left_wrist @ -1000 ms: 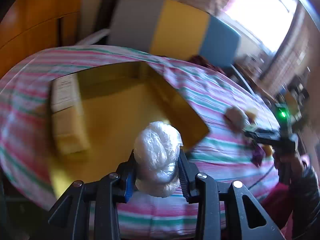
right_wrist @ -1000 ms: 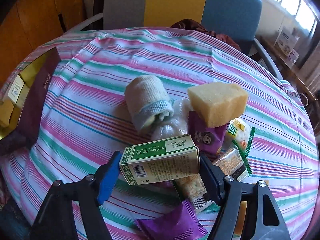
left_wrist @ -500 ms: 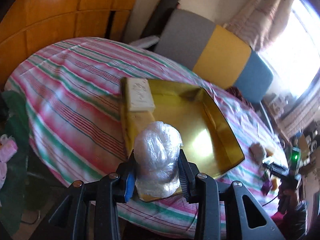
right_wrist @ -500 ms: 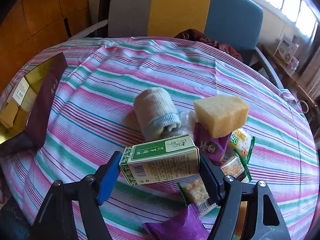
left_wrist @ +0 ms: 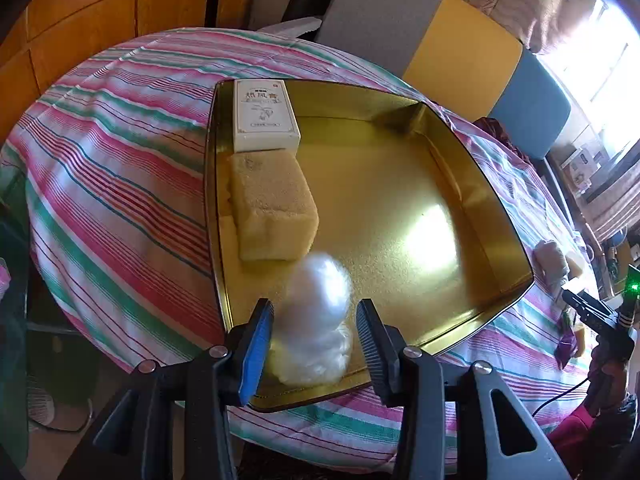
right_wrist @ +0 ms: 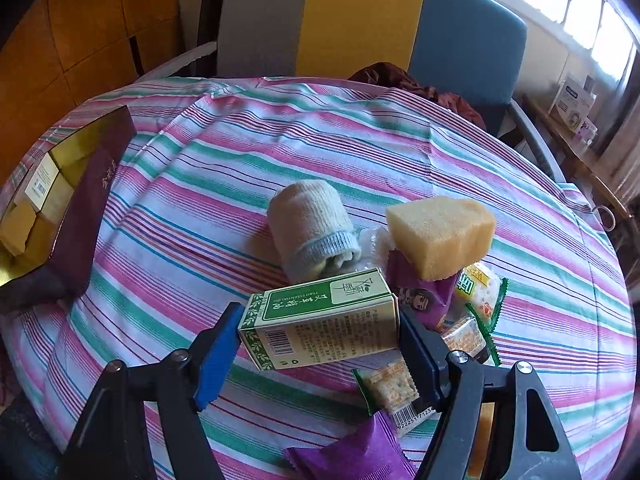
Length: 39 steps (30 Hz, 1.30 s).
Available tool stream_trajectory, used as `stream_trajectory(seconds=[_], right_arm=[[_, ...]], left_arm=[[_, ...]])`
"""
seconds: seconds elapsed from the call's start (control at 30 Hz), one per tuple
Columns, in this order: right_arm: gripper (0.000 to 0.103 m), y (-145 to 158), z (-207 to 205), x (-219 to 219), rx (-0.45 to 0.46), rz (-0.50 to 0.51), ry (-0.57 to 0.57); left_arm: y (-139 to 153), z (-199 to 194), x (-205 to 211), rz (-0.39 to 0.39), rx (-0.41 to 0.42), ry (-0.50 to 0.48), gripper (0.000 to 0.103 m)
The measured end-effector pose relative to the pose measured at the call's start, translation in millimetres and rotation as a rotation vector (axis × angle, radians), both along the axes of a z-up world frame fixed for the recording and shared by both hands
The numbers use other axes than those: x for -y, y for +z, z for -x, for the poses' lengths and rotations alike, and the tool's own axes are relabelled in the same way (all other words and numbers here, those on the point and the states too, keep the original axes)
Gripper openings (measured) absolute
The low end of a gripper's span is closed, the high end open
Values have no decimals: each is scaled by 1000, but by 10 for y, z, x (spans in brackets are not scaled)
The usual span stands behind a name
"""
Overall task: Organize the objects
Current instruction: 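Lower the white bundle into the tray by the sponge, open left tool, then carry the green-and-white box into the tray beside the bundle, open right tool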
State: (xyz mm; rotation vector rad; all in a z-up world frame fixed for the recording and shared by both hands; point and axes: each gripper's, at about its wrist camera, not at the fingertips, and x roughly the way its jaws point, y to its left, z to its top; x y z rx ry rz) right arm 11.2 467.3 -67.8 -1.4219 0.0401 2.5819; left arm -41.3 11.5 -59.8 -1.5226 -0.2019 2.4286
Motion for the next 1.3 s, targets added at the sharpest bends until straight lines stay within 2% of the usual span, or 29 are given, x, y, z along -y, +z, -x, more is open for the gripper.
stream_trajectory(seconds=[0.2, 0.37, 0.57, 0.7, 1.1, 1.3], right_arm=[[75, 6, -9, 3, -3, -3, -2], [75, 70, -38, -36, -36, 10, -23], [75, 170, -64, -108, -73, 77, -59], [75, 311, -68, -10, -109, 121, -56], [76, 701, 117, 1187, -206, 189, 190], [76, 806, 293, 1862, -210, 229, 349]], left_arm=[[78, -79, -34, 56, -60, -1, 44], [309, -169, -72, 133, -194, 15, 44], [477, -213, -89, 146, -250, 4, 44], [531, -219, -127, 154, -280, -1, 44], [474, -241, -47, 130, -274, 1, 44], [440, -238, 6, 117, -266, 8, 44]])
